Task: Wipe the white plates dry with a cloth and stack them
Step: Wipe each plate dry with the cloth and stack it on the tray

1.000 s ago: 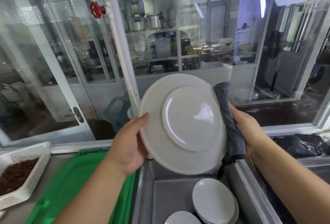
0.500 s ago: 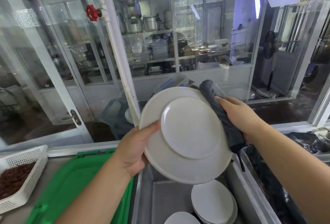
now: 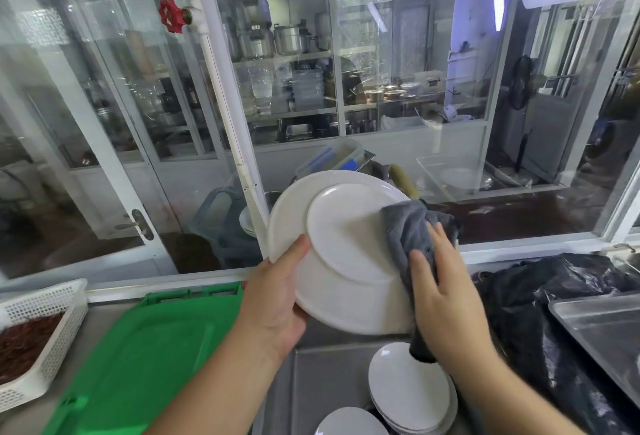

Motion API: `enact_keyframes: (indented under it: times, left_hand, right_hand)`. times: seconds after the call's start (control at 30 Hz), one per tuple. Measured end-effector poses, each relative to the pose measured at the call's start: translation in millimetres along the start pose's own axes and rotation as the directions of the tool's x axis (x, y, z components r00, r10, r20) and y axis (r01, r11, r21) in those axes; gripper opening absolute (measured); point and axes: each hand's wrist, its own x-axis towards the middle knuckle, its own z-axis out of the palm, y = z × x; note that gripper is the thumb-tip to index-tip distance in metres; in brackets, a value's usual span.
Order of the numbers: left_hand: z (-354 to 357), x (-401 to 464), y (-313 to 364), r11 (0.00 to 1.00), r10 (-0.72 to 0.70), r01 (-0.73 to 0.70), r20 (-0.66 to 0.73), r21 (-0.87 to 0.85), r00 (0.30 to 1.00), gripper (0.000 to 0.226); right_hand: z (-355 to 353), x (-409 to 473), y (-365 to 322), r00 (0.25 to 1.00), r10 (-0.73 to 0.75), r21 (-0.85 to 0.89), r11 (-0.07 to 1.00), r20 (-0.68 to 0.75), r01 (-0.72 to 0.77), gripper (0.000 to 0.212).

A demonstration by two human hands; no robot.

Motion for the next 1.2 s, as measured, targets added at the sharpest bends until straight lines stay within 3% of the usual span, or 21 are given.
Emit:
enact_keyframes:
  times: [0.1, 0.2, 0.33, 0.43, 0.57, 0.8, 0.93, 1.03, 1.2]
  left_hand:
    - [6.2, 0.1, -6.1, 1.000, 0.016, -0.017, -0.017, -0.022, 1.000, 0.052]
    - [7.7, 0.0, -7.8, 0.999, 0.031, -0.031, -0.010, -0.028, 0.999, 0.048]
    - [9.7, -2.7, -11.2, 0.999, 0.041, -0.040, 0.047, -0.022, 0.998, 0.040]
    - [9.9, -5.8, -13.1, 0.998, 0.061, -0.059, 0.073, -0.018, 0.995, 0.043]
    - [12.4, -9.9, -9.7, 0.996, 0.091, -0.091, 0.056, 0.003, 0.994, 0.051]
    - [6.6, -14.9, 3.4, 0.992, 0.123, -0.124, 0.029, 0.028, 0.992, 0.050]
    - [4.3, -16.8, 1.4, 0.989, 0.130, -0.131, 0.012, 0.066, 0.991, 0.049]
    - [5.2, -16.9, -1.8, 0.987, 0.126, -0.127, 0.012, 0.102, 0.992, 0.045]
    - [3.9, -12.1, 1.9, 0.976, 0.151, -0.165, 0.108, 0.138, 0.983, 0.038]
  right_hand:
    - [11.9, -22.2, -4.3, 0.981, -0.189, -0.126, 0.973, 0.044, 0.193, 0.060]
    - [13.3, -24.5, -14.4, 0.901, -0.400, -0.330, 0.838, 0.166, 0.433, 0.060]
    - [11.4, -3.6, -42.1, 0.791, -0.449, -0.420, 0.677, 0.416, 0.605, 0.062]
    - [12.8, 23.8, -59.1, 0.758, -0.414, -0.390, 0.674, 0.504, 0.627, 0.057]
    - [14.1, 62.2, -77.1, 0.750, -0.448, -0.346, 0.690, 0.487, 0.636, 0.054]
    - [8.9, 88.7, -65.8, 0.905, -0.291, -0.413, 0.816, 0.312, 0.404, 0.054]
    - [10.3, 56.6, -49.5, 0.944, -0.239, -0.397, 0.862, 0.229, 0.314, 0.056]
    - [13.0, 26.7, -43.7, 0.916, -0.300, -0.373, 0.844, 0.267, 0.385, 0.053]
    - [10.3, 17.0, -53.8, 0.763, -0.463, -0.256, 0.752, 0.452, 0.608, 0.054]
